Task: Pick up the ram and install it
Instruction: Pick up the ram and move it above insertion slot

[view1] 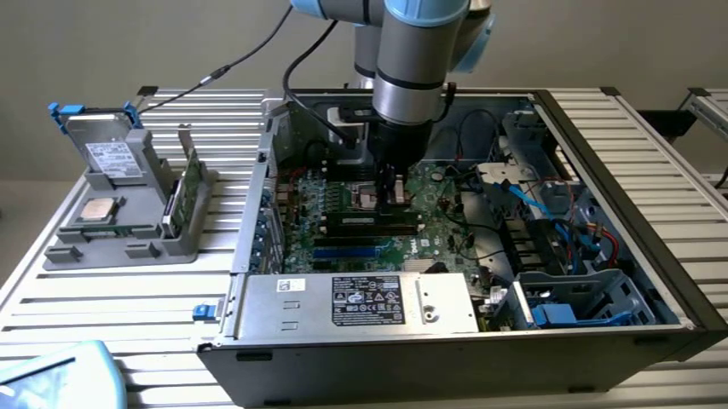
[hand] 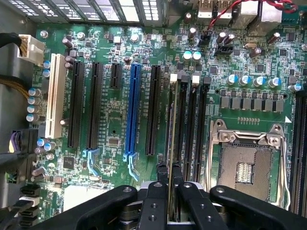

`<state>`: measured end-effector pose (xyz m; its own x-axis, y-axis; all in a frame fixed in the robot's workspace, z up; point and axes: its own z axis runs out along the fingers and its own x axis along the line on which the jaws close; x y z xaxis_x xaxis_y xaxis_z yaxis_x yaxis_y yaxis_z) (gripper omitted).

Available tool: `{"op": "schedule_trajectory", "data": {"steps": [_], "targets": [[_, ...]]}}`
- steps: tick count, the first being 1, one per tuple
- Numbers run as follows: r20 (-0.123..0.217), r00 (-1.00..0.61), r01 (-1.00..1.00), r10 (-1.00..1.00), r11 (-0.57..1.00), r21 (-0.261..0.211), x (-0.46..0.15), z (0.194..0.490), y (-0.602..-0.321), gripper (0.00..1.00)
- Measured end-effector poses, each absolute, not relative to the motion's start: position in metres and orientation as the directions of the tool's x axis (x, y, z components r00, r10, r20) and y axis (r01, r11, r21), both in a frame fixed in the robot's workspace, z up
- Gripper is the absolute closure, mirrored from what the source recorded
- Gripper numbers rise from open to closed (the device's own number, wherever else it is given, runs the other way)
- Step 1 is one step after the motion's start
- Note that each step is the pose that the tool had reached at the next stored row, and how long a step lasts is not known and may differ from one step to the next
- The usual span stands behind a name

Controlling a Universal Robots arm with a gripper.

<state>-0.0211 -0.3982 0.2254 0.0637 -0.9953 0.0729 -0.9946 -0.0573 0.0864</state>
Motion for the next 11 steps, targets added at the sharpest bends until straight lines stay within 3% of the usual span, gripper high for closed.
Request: {"op": "schedule_trajectory", "data": {"steps": [11], "targets": [[0.087, 0.062, -0.996, -0.994, -0.056, 0.076, -0.0226, 0.2247, -0.3981, 0.86]]}}
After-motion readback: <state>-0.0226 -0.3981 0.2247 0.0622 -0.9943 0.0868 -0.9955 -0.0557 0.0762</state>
